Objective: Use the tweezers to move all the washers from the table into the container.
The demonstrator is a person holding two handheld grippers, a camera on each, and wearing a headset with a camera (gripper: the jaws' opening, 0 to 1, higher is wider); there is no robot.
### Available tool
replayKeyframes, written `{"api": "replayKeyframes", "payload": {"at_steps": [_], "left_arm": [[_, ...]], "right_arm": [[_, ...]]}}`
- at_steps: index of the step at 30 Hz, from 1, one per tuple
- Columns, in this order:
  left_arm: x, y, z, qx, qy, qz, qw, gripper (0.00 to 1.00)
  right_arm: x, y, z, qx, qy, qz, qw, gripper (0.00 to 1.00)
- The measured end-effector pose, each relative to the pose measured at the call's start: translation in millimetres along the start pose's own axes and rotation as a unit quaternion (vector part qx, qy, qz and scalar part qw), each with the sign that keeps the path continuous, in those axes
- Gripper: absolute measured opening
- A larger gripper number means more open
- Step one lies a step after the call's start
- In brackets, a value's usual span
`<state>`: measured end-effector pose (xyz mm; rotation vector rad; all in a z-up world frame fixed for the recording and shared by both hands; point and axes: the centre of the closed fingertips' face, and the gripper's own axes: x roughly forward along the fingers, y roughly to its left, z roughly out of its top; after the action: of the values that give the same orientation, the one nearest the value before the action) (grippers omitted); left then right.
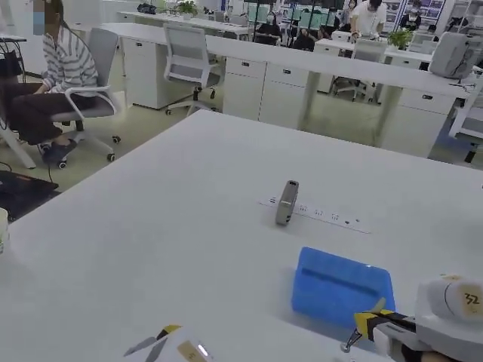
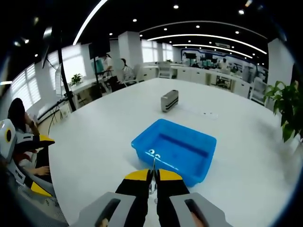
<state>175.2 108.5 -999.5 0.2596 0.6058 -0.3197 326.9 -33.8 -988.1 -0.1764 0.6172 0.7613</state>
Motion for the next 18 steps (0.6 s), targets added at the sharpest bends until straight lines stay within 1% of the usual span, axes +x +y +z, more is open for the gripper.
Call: {"api": "replayKeyframes", "payload": {"at_steps": [18], "left_arm": [[-1.5, 2.0, 1.6, 0.000, -0.005, 0.005, 1.0000, 0.90]], "right_arm": [[-8.4, 3.4, 19.8, -0.024, -0.012, 0.001, 0.9997, 0.01]]}}
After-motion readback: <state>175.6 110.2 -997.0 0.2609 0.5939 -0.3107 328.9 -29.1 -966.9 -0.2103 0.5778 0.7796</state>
